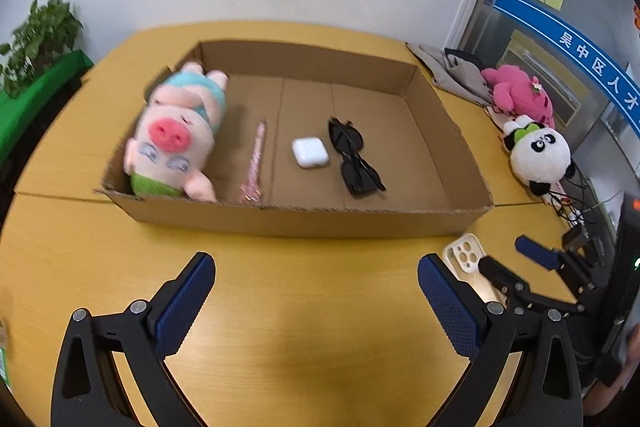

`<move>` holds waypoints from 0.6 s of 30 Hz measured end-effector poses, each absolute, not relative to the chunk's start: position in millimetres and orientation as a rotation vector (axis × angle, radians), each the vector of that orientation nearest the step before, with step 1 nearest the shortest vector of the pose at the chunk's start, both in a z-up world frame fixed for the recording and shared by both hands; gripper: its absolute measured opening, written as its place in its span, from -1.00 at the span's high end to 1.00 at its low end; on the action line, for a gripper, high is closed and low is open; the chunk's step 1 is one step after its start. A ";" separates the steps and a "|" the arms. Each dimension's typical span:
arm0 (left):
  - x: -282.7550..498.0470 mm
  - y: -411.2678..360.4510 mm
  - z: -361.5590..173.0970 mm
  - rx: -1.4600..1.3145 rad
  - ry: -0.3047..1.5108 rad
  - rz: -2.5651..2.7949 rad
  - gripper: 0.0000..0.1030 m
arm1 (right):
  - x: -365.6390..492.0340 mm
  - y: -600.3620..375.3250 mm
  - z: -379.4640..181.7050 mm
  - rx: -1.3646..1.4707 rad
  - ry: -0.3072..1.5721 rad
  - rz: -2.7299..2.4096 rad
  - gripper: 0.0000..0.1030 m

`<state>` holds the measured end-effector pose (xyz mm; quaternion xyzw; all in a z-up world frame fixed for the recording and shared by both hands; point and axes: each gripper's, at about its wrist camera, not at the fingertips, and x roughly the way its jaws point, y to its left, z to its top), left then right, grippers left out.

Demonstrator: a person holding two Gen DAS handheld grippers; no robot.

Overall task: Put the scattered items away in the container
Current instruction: 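Withdraw both grippers from the box toward the clear phone case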

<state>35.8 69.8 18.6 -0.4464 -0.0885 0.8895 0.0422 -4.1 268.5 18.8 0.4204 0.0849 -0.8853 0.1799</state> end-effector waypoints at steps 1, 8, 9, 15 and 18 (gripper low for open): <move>32.9 72.8 13.7 -1.388 -0.293 2.693 -0.99 | 0.3 276.6 8.5 1.211 0.261 -2.488 -0.25; 14.8 106.7 -23.1 -1.549 -0.381 2.520 -0.99 | 11.6 325.6 -32.6 1.330 0.223 -2.481 -0.25; 12.9 113.2 -28.2 -1.570 -0.387 2.496 -0.99 | 10.0 332.2 -34.1 1.340 0.222 -2.497 -0.25; 10.1 140.1 -46.9 -1.645 -0.386 2.414 -0.98 | -5.5 364.3 -48.3 1.432 0.229 -2.538 -0.09; 10.1 147.2 -51.7 -1.665 -0.373 2.407 -0.98 | -4.2 365.0 -56.7 1.448 0.233 -2.510 0.31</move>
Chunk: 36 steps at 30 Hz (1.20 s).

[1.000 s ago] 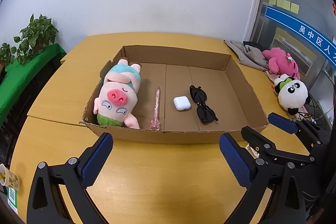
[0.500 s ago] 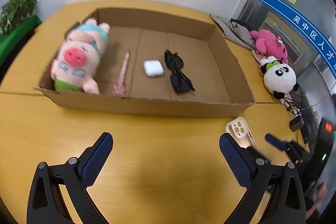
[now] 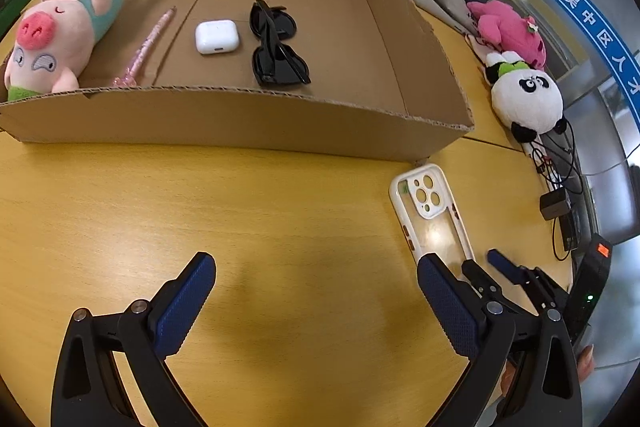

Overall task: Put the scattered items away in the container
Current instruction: 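Withdraw both grippers from the box toward the clear phone case, then grasp the phone case frame with the right gripper while the left grips its other side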

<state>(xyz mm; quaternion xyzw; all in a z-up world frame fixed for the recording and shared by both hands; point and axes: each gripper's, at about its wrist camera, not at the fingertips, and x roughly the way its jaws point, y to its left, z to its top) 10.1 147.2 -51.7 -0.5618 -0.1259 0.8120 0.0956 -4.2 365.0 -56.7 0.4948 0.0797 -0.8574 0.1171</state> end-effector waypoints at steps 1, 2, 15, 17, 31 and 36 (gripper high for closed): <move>9.6 148.4 -53.0 -1.672 -0.369 2.408 -0.98 | -2.4 364.0 -56.8 1.447 0.230 -2.498 0.43; 9.1 149.5 -54.4 -1.680 -0.368 2.408 -0.97 | -0.7 363.0 -56.2 1.441 0.231 -2.488 0.60; 2.5 157.9 -71.9 -1.745 -0.340 2.394 -0.90 | 22.7 342.7 -57.3 1.414 0.219 -2.443 0.89; 1.4 158.6 -73.8 -1.750 -0.337 2.393 -0.90 | 27.2 338.9 -57.4 1.405 0.216 -2.430 0.89; -3.4 166.1 -91.6 -1.822 -0.253 2.424 -0.35 | 47.4 313.2 -56.9 1.370 0.226 -2.354 0.90; -1.8 158.7 -93.7 -1.806 -0.335 2.400 0.69 | 52.6 305.9 -56.4 1.362 0.232 -2.330 0.90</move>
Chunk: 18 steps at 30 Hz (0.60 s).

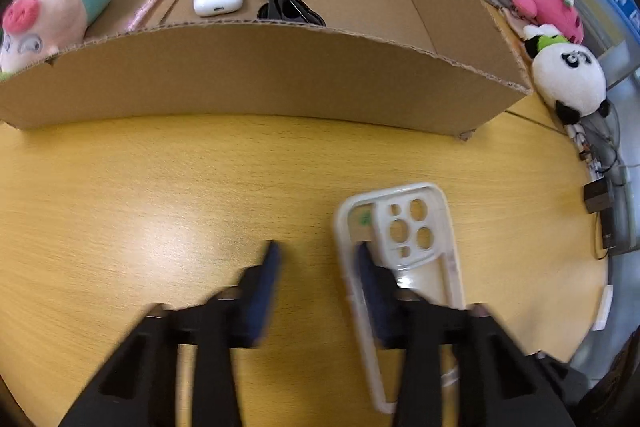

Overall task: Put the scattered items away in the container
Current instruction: 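Grasp the phone case frame with the right gripper while the left grips its other side, then lift the clear phone case with both grippers and adjust the grip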

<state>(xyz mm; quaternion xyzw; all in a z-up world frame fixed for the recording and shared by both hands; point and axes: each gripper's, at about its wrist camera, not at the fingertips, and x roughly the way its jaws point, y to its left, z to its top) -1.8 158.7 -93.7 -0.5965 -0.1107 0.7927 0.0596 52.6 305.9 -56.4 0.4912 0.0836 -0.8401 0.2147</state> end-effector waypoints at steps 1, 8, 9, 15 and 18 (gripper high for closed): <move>-1.5 157.8 -94.6 -1.810 -0.344 2.392 0.79 | 53.7 304.1 -56.0 1.359 0.236 -2.326 0.90; 6.0 152.8 -76.0 -1.759 -0.318 2.438 0.81 | 59.6 294.7 -42.9 1.309 0.242 -2.343 0.90; 7.0 152.3 -70.0 -1.740 -0.309 2.451 0.81 | 60.9 294.1 -38.5 1.295 0.237 -2.351 0.90; 1.0 149.5 -22.1 -1.611 -0.222 2.536 0.81 | 50.0 289.1 4.4 1.176 0.210 -2.413 0.90; -14.1 147.9 3.6 -1.551 -0.192 2.562 0.87 | 35.5 290.1 34.7 1.092 0.187 -2.458 0.90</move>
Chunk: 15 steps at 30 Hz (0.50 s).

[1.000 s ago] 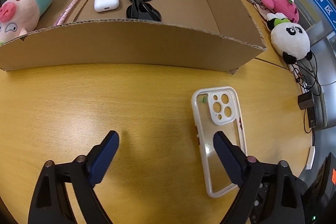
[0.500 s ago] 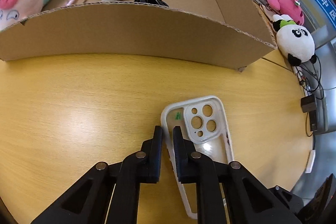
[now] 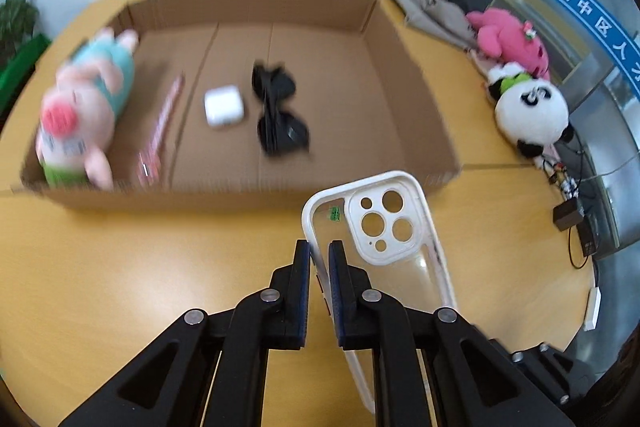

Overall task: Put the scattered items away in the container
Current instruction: 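Lift the clear phone case with both grippers and adjust the grip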

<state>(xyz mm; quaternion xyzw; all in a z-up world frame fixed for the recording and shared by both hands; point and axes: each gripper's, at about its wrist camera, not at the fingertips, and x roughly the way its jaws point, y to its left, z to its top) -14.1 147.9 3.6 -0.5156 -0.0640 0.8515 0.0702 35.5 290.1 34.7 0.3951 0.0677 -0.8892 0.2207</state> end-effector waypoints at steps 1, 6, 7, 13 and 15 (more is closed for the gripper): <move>-20.1 146.6 13.7 -1.530 -0.192 2.559 0.87 | 30.8 289.5 45.4 1.063 0.188 -2.476 0.90; -45.6 154.8 65.2 -1.421 -0.141 2.578 0.91 | 11.6 281.2 89.0 0.952 0.224 -2.537 0.87; -50.1 156.6 77.1 -1.393 -0.130 2.583 0.91 | 6.8 278.4 97.9 0.931 0.225 -2.543 0.87; -76.9 155.8 106.7 -1.365 -0.123 2.575 0.91 | -15.7 269.7 110.1 0.925 0.227 -2.553 1.00; -73.2 150.1 98.1 -1.386 -0.127 2.570 0.91 | -15.4 274.4 97.6 0.970 0.207 -2.531 1.00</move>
